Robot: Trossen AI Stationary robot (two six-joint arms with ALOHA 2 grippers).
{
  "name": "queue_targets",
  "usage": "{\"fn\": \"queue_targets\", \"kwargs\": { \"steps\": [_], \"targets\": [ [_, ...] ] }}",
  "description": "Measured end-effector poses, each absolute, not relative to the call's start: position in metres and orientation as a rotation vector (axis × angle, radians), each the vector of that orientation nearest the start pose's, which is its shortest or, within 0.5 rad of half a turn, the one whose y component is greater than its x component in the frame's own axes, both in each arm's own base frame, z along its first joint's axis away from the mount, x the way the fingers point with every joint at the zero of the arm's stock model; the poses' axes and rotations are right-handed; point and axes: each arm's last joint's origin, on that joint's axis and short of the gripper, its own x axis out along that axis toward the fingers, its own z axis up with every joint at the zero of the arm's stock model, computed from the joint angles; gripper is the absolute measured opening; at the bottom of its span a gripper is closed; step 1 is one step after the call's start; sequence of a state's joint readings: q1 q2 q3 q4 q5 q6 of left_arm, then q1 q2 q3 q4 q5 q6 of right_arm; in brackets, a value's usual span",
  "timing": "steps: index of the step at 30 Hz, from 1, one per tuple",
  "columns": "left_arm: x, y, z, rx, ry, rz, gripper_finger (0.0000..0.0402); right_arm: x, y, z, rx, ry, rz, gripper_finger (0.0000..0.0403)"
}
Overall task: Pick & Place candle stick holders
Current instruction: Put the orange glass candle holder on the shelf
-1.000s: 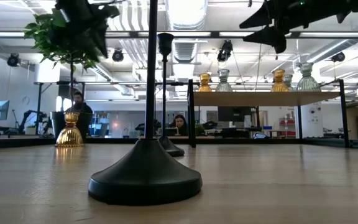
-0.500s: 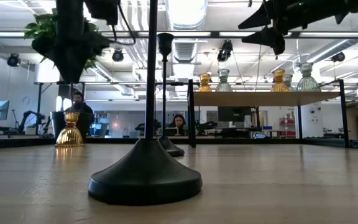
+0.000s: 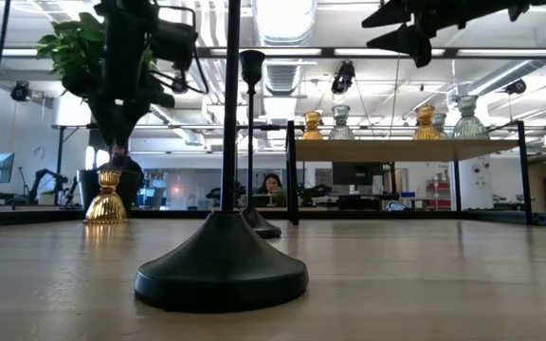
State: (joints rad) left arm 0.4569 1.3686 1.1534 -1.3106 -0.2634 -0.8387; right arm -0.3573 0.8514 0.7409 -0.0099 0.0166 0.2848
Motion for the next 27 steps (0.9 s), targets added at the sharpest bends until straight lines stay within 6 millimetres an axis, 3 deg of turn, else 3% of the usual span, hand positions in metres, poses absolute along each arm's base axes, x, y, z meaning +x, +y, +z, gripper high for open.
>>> {"fn": "queue_targets", "kwargs": {
  "steps": [14,27],
  "targets": [
    [0.206,0.12,0.254,-0.697,1.285,1.213,0.0115,0.18,-0.067,0.323,0.296,0.082,-0.388,0.0219],
    [0.202,0.127,0.24,-0.682,1.337,1.219,0.0115,0.18,-0.067,0.323,0.289,0.087,-0.388,0.0219]
  ]
}}
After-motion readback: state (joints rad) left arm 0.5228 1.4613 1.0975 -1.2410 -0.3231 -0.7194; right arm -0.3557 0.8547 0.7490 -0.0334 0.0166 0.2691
